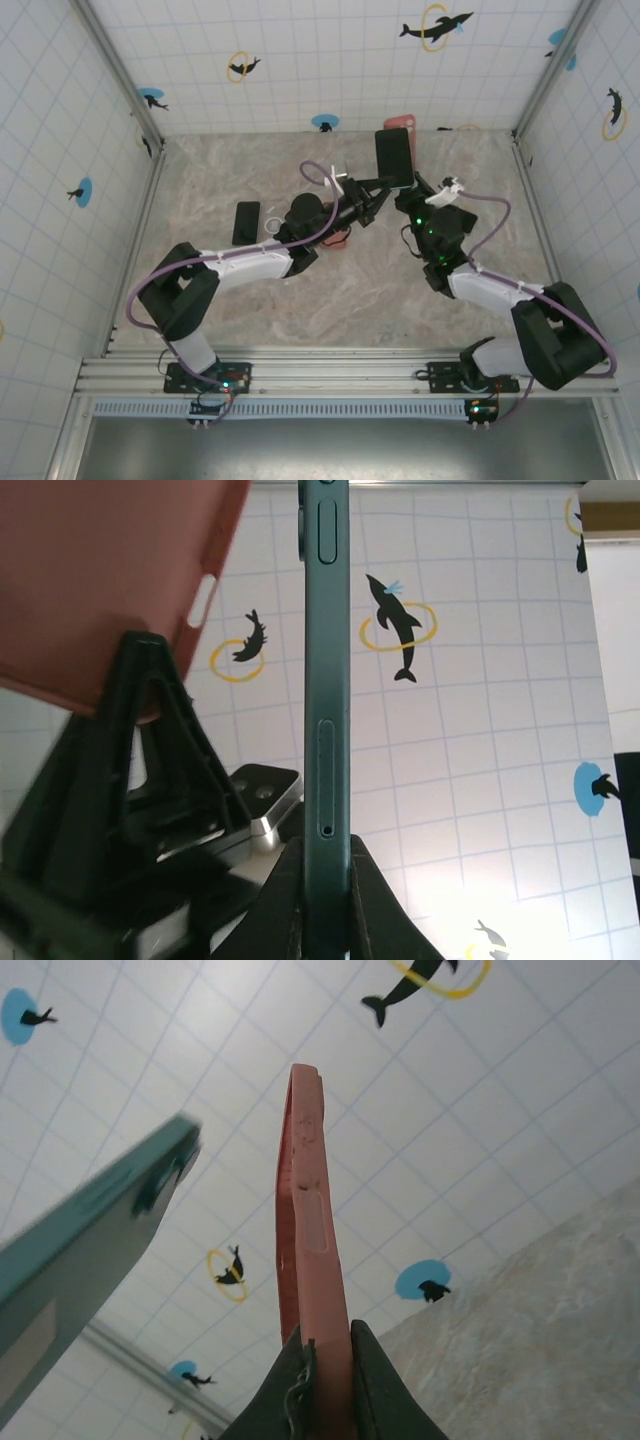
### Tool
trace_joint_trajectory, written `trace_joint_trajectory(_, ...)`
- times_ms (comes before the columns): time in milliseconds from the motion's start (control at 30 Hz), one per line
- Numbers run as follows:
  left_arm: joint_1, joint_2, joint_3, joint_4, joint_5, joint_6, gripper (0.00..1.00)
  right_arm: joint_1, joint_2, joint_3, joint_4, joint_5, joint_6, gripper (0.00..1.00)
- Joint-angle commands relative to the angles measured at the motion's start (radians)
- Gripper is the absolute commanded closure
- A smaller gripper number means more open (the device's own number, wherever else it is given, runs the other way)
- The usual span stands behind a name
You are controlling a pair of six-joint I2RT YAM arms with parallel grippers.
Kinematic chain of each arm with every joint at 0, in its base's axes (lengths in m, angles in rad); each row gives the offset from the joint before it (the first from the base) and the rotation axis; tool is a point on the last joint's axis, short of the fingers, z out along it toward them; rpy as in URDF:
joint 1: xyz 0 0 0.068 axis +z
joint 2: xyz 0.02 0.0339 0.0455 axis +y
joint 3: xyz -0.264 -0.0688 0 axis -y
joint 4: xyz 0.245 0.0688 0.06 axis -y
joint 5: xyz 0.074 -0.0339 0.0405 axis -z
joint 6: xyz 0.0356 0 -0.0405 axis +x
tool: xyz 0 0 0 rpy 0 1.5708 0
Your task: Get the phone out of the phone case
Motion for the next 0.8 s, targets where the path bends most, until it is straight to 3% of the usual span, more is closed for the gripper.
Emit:
trace_joint_trajectory(0,0.03,-0.077,-0.028,0.013,0.017,0.049,1.0,-0.057,-0.055,-0.046,-0.049,-0.006,0.046,1.0)
trace_joint_trajectory(233,0.08,-0.1,-0.143,-0.059,0.047,0.097,1.0,-0.163,-0.095,-0.116,-0.132,-0.182,0.133,1.0)
trace_joint_trajectory(400,0.093,-0.011,-0.143,-0.069,0.107,0.115,1.0,-0.188,-0.09,-0.202,-0.145,-0.267,0.233,1.0)
trace_joint_trajectory(767,0.109,0.209,-0.088,-0.094,0.18,0.124,1.0,-0.198,-0.046,-0.301,-0.146,-0.309,0.307,1.0)
